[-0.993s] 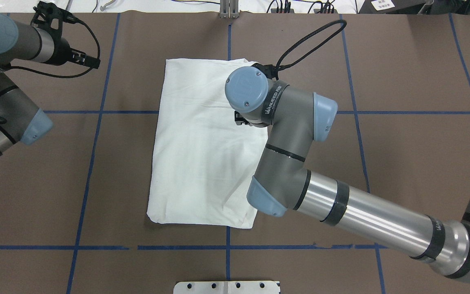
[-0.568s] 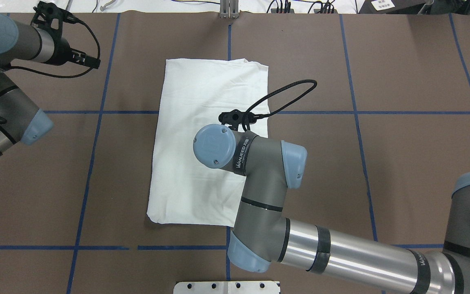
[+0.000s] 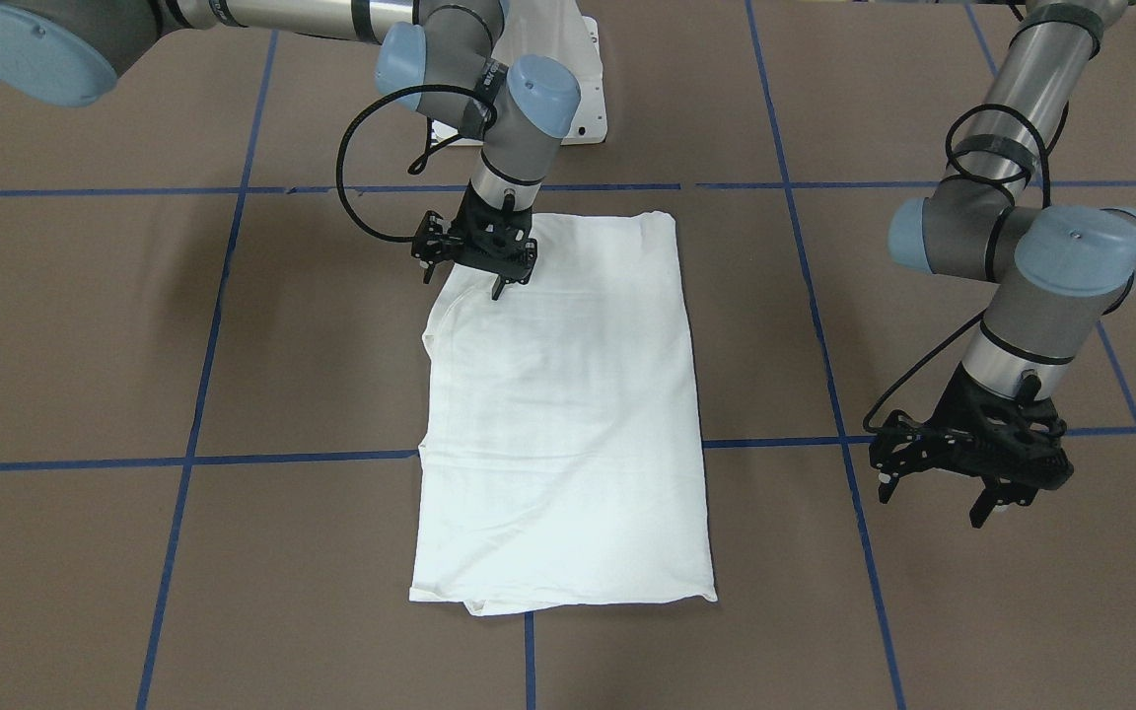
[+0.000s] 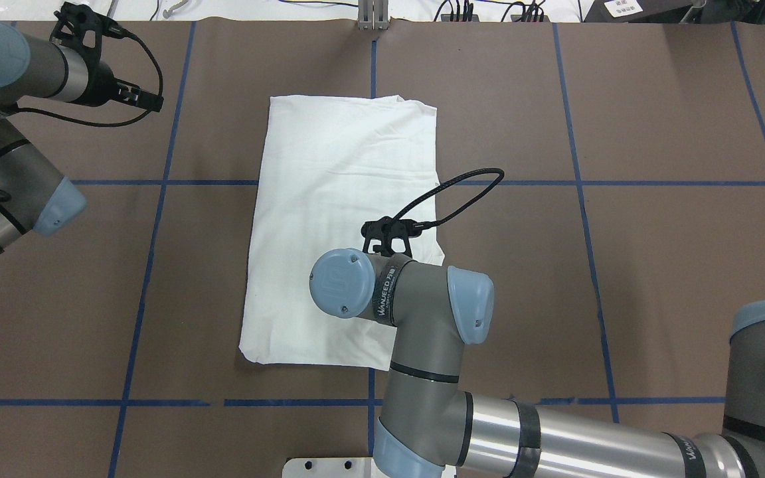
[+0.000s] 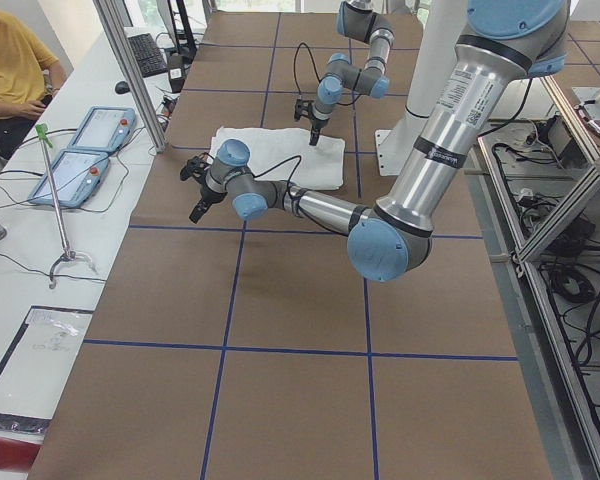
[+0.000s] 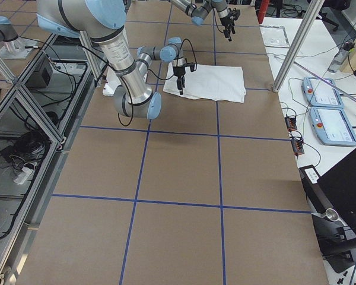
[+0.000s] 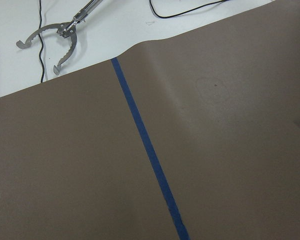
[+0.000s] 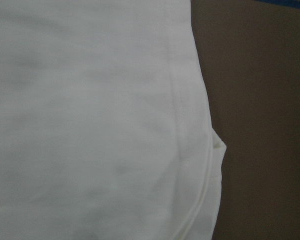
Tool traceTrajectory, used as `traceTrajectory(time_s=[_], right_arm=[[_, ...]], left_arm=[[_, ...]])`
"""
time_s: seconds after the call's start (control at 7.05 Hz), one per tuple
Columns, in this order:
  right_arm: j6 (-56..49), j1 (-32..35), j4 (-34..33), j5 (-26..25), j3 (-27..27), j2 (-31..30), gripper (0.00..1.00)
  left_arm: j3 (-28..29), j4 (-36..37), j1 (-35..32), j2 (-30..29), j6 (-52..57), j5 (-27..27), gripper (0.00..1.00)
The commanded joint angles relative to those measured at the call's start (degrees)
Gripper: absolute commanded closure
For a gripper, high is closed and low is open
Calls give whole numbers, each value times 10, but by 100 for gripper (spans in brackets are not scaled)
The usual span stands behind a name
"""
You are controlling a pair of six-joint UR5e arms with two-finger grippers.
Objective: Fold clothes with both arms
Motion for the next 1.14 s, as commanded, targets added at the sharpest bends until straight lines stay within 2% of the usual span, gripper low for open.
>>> traceTrajectory(time_s=[0.0, 0.14, 0.28, 0.43, 0.57, 0.71, 0.85, 0.99], right_arm=[[-10, -18, -61, -2, 103, -69, 0], [-15, -23, -60, -13, 135, -115, 0], [-35, -20, -59, -16, 152, -134, 0], [-61, -9, -53, -15, 168, -132, 0], [-81, 9, -45, -13, 195, -127, 0], [-79, 22, 61, -5, 207, -136, 0], [-70, 23, 205, 12, 213, -176, 0], [-34, 22, 335, 18, 222, -227, 0]], left_arm=[[0, 0, 1, 0, -1, 0, 0], [-1, 0, 1, 0, -1, 0, 0], [-2, 0, 1, 0, -1, 0, 0], [-13, 1, 1, 0, -2, -2, 0], [-36, 9, 1, 2, -6, -35, 0], [-78, 7, 1, 34, -54, -76, 0], [-140, 8, 3, 63, -114, -85, 0], [-208, 8, 33, 104, -173, -97, 0]])
